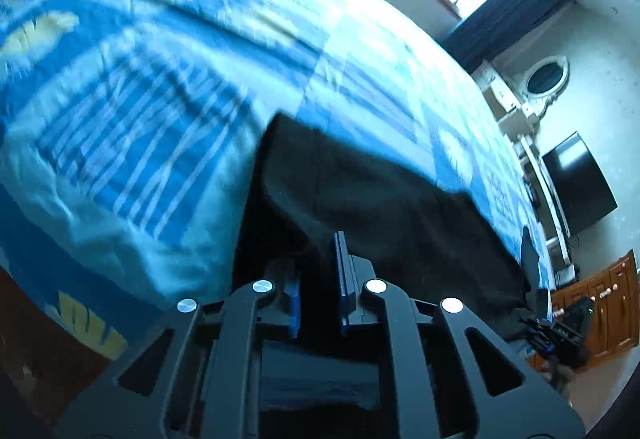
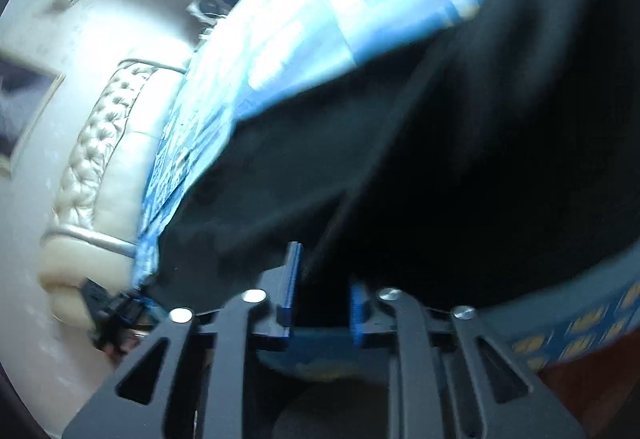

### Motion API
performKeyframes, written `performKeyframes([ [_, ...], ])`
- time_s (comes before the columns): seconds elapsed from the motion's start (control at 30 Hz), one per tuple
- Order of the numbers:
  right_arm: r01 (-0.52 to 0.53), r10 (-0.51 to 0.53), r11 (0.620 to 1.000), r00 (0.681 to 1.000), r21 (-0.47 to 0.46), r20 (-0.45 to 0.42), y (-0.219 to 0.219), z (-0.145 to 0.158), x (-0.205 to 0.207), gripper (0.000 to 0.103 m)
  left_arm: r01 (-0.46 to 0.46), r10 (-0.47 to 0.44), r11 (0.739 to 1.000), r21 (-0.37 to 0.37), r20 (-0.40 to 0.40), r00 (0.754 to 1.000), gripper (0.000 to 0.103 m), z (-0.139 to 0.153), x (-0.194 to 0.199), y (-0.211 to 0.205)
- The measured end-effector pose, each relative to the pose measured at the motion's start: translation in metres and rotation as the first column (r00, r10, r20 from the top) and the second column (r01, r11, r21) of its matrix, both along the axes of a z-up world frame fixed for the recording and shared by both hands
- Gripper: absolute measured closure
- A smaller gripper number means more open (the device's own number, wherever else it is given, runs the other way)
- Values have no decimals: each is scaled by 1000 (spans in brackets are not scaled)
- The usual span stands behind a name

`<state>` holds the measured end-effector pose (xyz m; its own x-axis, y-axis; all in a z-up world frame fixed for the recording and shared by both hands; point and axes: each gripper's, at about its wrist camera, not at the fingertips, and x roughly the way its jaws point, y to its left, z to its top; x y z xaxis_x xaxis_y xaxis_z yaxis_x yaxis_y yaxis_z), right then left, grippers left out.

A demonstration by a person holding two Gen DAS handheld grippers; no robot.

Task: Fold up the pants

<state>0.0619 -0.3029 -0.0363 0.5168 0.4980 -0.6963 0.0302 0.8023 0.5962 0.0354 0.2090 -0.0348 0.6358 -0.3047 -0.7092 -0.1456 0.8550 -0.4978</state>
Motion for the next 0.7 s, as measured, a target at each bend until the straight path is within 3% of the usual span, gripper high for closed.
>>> performKeyframes([
  [0.07, -20, 22, 998, 999, -58, 32, 2, 4, 0, 87, 8, -8, 999, 38, -5, 1000, 90, -2, 2, -1],
  [0.17, -57, 55, 992, 998, -109, -22, 3, -16, -4, 87, 23, -19, 999, 43, -104, 994, 90, -31, 3, 0],
  [0.27, -80, 78, 996, 995, -44, -58, -13, -33, -12, 86, 15, -15, 1000, -3, -86, 996, 90, -43, -3, 6],
  [0.33, -68, 69, 998, 995, 12, -78, -23, -29, -15, 73, 23, -25, 999, -21, -83, 996, 87, -40, -4, 9],
  [0.4, -36, 38, 999, 996, 28, -87, -38, -17, -21, 62, 42, -42, 999, -7, -69, 997, 81, -32, -10, 12],
  [0.5, 20, -21, 1000, 999, -22, -48, -66, 13, -30, 62, 46, -43, 996, 78, -37, 998, 73, -19, -24, 17],
  [0.57, 88, -90, 992, 996, -96, -10, -87, 34, -23, 59, 36, -33, 993, 116, -23, 999, 69, -9, -31, 21],
  [0.6, 136, -135, 980, 991, -144, 20, -102, 46, -15, 53, 28, -26, 992, 123, -19, 999, 66, -4, -31, 19],
  [0.63, 181, -175, 966, 983, -184, 48, -114, 55, -6, 47, 21, -20, 992, 122, -12, 1000, 64, 0, -30, 19],
  [0.7, 245, -235, 936, 970, -254, 68, -135, 67, 27, 45, 2, -2, 994, 106, -1, 1000, 57, 10, -22, 16],
])
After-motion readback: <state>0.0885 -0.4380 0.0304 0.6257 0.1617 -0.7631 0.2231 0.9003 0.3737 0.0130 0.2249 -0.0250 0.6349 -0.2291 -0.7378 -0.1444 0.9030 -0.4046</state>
